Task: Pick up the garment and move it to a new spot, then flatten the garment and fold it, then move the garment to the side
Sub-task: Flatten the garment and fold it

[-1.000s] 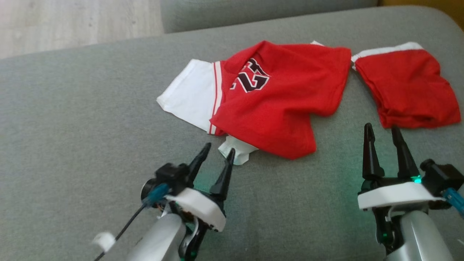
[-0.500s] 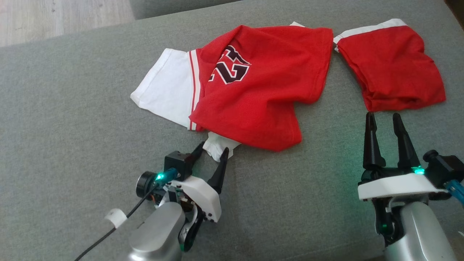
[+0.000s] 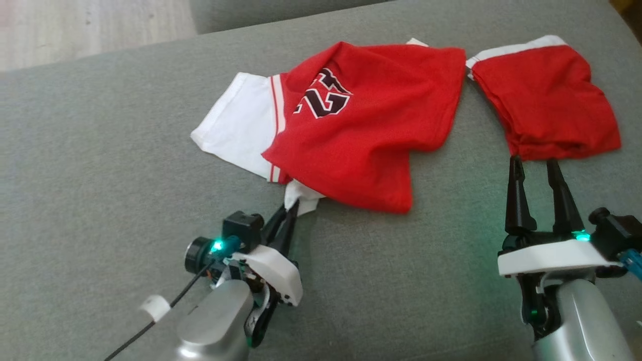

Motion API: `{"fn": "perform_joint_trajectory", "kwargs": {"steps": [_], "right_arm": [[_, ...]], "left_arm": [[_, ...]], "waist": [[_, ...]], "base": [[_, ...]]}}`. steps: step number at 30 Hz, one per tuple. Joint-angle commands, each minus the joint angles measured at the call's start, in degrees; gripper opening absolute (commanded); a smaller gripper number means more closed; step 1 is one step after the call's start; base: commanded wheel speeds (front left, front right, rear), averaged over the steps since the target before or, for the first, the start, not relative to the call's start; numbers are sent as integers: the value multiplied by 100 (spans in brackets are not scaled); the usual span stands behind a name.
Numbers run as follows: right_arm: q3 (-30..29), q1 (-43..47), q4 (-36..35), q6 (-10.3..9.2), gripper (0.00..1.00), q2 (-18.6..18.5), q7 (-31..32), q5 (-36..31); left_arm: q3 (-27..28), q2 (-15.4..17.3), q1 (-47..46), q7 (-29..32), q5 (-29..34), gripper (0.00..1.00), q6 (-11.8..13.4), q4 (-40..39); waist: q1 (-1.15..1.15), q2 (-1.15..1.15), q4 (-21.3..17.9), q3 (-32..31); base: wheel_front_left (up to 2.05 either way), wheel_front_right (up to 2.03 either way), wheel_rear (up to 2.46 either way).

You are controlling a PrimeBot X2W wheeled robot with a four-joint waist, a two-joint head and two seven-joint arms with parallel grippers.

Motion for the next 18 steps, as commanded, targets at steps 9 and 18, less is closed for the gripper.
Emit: {"fn": "perform_joint_trajectory", "kwargs": {"steps": [9,18], "right_arm": [[117,-79,-156,-4,100,-9,-61,-26],[369,-13,-75,-4,100,-9,-61,37]], "left_arm": [[789,556,-26,-394,-154,0,287,-514],[1575,1337,84,-436,417,0,566,-1939]], "waist": [[0,0,445,-290],[0,0,874,-413]], "base": [[0,0,0],[0,0,0]]}}
